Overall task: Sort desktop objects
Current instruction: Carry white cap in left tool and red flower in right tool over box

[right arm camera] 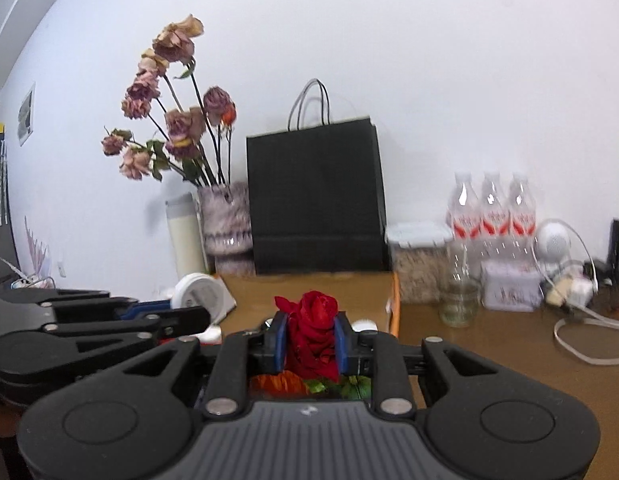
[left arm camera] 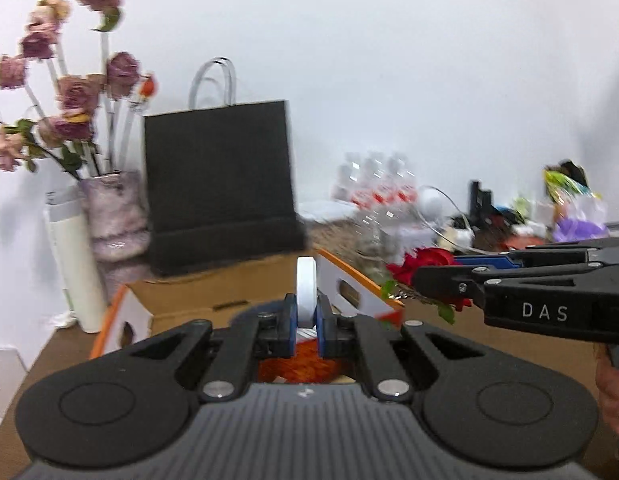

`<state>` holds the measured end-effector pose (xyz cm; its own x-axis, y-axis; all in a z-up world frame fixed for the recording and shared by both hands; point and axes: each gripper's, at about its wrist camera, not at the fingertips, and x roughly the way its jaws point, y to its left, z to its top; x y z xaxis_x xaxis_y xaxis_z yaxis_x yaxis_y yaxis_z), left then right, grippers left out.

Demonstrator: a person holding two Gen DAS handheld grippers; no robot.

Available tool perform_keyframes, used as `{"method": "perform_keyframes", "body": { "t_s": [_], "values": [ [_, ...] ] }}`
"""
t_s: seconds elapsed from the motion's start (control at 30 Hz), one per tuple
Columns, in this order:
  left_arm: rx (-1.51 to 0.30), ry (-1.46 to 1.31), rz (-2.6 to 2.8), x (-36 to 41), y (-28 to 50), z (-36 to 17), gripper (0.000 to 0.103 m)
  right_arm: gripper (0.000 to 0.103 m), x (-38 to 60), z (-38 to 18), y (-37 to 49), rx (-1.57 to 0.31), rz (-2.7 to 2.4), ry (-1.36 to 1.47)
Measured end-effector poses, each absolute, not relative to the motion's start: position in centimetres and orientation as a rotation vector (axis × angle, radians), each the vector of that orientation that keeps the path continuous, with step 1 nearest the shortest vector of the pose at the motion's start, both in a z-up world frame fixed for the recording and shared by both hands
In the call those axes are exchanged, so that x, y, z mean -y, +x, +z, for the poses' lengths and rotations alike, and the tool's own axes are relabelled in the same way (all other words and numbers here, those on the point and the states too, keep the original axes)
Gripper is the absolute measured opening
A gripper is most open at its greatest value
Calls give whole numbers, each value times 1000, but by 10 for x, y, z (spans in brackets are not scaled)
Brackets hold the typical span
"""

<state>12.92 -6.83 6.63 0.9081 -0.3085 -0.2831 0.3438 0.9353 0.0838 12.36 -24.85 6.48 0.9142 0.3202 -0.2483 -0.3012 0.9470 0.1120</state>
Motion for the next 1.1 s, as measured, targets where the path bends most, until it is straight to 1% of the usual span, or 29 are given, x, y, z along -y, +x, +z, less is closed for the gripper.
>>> {"method": "perform_keyframes", "body": {
  "t_s": [0.17, 0.4, 0.8, 1.1],
  "values": [
    [-243, 100, -279, 45, 144, 77, 9, 22, 229, 71, 146, -236, 305, 73],
    [-240, 81, -233, 26, 178, 76, 9, 22, 212, 71, 185, -240, 282, 76],
    [-322, 11, -133, -4, 254, 52, 9, 22, 206, 41, 266, -321, 172, 62],
    [-358, 19, -123, 2, 286, 37, 9, 22, 202, 25, 294, -357, 146, 8]
  ]
}}
